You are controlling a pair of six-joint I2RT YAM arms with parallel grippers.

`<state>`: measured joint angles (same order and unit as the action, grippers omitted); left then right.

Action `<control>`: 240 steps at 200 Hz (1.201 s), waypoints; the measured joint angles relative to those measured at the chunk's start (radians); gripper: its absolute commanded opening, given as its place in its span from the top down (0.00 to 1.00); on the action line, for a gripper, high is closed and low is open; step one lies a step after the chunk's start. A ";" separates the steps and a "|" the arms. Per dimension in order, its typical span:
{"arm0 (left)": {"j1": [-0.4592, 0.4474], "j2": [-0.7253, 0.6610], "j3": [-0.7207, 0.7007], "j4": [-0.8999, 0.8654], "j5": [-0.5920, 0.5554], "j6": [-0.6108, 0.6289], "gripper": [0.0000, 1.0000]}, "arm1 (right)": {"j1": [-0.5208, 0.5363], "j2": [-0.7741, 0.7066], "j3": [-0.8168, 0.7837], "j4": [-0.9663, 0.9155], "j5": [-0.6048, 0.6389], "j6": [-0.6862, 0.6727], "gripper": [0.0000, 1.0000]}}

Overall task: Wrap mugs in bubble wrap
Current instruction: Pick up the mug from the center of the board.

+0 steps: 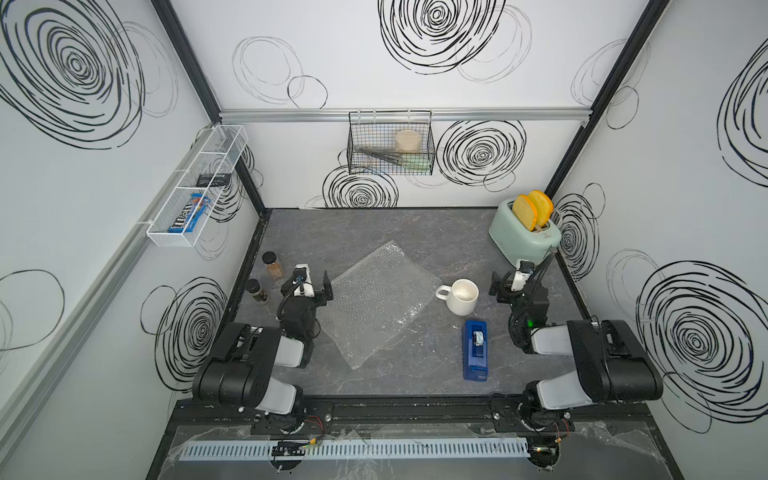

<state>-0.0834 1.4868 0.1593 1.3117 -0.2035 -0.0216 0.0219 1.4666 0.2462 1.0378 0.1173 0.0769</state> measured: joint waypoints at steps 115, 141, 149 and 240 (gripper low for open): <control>0.000 0.000 0.000 0.000 0.000 0.000 0.04 | 0.000 0.000 0.000 0.000 0.000 0.000 0.03; 0.000 0.000 0.000 0.000 0.004 0.000 0.04 | 0.000 0.000 0.000 0.000 0.000 0.000 0.03; 0.000 0.000 0.000 0.000 0.005 0.000 0.04 | 0.000 0.000 0.000 0.000 0.000 0.000 0.03; -0.130 -0.362 -0.095 0.018 -0.106 0.053 0.04 | 0.080 -0.283 0.151 -0.333 -0.033 -0.042 0.03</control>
<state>-0.2131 1.1244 0.0643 1.3293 -0.3092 0.0311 0.1020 1.1839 0.3969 0.7044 0.0845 0.0349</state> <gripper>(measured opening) 0.957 0.975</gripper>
